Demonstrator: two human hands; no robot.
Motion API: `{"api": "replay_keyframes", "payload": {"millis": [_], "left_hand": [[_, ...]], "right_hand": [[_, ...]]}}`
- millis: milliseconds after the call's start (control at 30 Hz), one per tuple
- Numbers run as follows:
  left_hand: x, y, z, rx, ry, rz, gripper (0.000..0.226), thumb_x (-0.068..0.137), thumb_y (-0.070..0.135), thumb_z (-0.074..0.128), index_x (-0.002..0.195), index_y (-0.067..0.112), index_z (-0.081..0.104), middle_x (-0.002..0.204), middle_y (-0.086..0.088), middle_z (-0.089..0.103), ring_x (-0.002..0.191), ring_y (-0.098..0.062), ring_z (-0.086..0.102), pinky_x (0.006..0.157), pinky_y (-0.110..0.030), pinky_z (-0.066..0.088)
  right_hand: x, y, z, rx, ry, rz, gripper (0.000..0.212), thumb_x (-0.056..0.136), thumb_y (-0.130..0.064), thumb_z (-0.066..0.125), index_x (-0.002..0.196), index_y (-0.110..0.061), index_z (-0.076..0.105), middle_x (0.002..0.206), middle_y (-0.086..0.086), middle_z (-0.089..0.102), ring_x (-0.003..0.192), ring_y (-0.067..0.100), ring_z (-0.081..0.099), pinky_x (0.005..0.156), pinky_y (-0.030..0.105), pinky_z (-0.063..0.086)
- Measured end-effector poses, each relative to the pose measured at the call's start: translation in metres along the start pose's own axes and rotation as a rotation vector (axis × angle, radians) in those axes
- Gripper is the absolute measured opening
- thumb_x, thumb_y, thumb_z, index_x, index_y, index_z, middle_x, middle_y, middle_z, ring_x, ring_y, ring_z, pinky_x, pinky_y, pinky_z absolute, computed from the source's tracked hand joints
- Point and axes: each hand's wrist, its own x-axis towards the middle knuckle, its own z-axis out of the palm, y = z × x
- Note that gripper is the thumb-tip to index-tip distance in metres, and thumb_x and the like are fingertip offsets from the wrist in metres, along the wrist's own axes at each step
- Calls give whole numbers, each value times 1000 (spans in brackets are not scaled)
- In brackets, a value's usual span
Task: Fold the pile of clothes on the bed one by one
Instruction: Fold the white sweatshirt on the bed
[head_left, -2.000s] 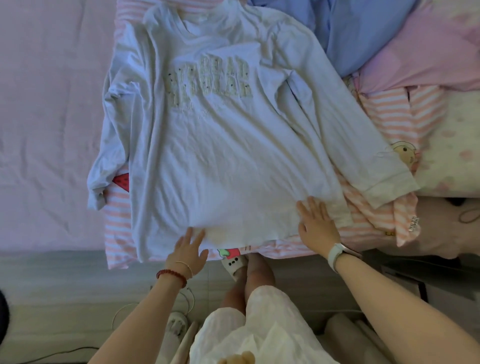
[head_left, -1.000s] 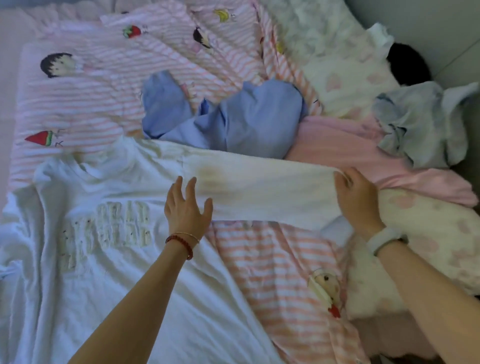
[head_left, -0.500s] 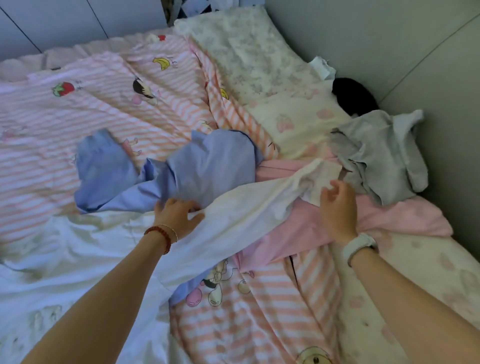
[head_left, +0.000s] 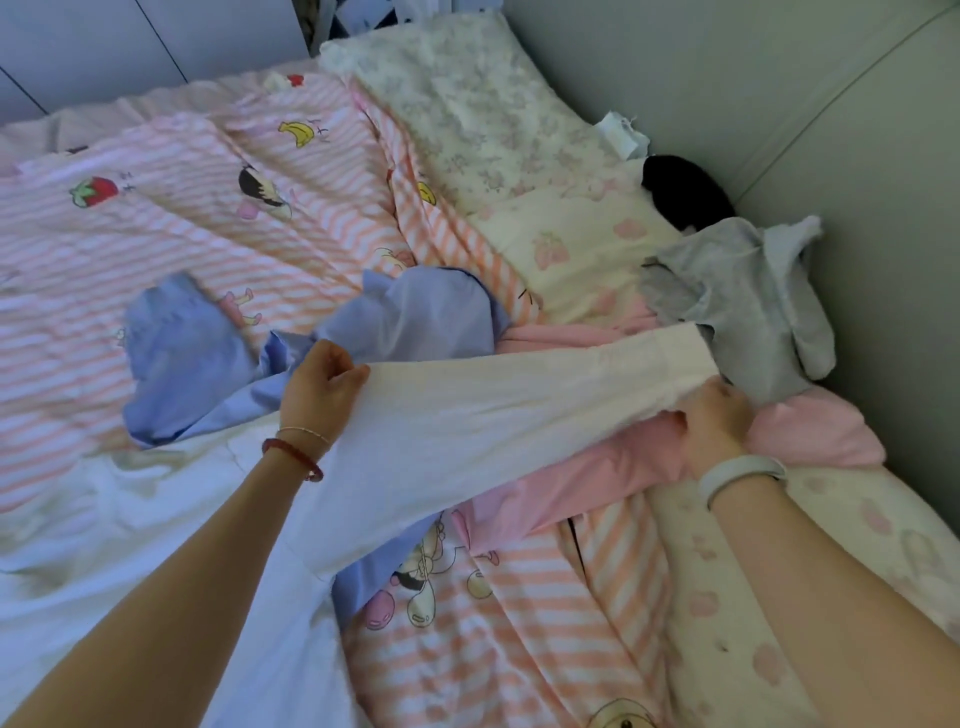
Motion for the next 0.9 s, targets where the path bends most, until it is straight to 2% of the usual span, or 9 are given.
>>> {"api": "replay_keyframes", "payload": {"millis": [67, 133, 233, 400, 500, 567, 700, 800, 900], "left_hand": [[-4, 7, 8, 185, 9, -29, 20, 88, 14, 57, 71, 15, 46, 71, -5, 52, 79, -28, 50, 70, -28, 30], [-12, 10, 16, 414, -7, -14, 8, 90, 21, 54, 85, 14, 55, 87, -12, 58, 97, -33, 51, 82, -34, 29], [-36, 11, 29, 504, 14, 15, 29, 92, 25, 52, 118, 15, 55, 125, -13, 53, 119, -34, 42, 104, -45, 26], [-95, 2, 37, 468, -93, 59, 48, 93, 30, 51, 138, 15, 41, 148, -11, 33, 135, -33, 28, 110, -50, 22], [-123, -8, 25, 223, -136, -35, 44, 93, 19, 53, 134, 7, 44, 143, -18, 36, 133, -34, 33, 109, -43, 26], [-137, -15, 5, 0, -127, -171, 36, 93, 15, 52, 128, 5, 50, 136, -18, 43, 123, -33, 45, 102, -38, 37], [-175, -35, -61, -358, -81, -411, 14, 96, 12, 48, 106, 11, 58, 107, -10, 62, 105, -30, 59, 82, -36, 47], [-210, -64, -128, -615, -3, -526, 19, 98, 16, 43, 101, 11, 61, 98, -5, 65, 90, -23, 64, 80, -32, 48], [-249, -111, -195, -889, 92, -663, 29, 98, 30, 38, 99, 14, 62, 99, -6, 67, 84, -20, 68, 77, -37, 54]], "right_hand": [[11, -2, -19, -45, 57, -26, 36, 96, -12, 34, 120, 4, 55, 127, 21, 55, 110, 32, 53, 97, 42, 43], [17, -3, -32, -53, 58, -65, 34, 96, -11, 35, 121, 2, 55, 126, 19, 55, 109, 29, 53, 98, 39, 42], [15, -2, -43, -49, 16, -69, 32, 96, -8, 32, 115, -3, 57, 109, 12, 55, 98, 23, 50, 89, 34, 42], [-15, -9, -53, -11, -72, -198, 22, 97, -7, 31, 99, -7, 53, 99, 7, 49, 90, 17, 44, 75, 22, 33], [-55, -20, -47, 8, -151, -411, 18, 98, -8, 32, 96, -8, 50, 90, 5, 49, 88, 14, 42, 72, 19, 32], [-91, -26, -40, 40, -236, -573, 19, 99, -7, 34, 97, -7, 52, 88, 2, 50, 86, 11, 43, 70, 16, 33], [-196, -27, -19, 91, -488, -824, 24, 98, -4, 38, 108, 5, 58, 100, -4, 54, 86, -8, 45, 74, -3, 33], [-291, -5, 2, 127, -700, -978, 25, 96, -8, 42, 104, 6, 61, 98, -3, 57, 86, 1, 52, 77, -1, 35], [-388, 39, 13, 114, -954, -1056, 31, 94, -19, 41, 102, 0, 64, 88, 0, 66, 78, 13, 58, 71, 15, 43]]}}
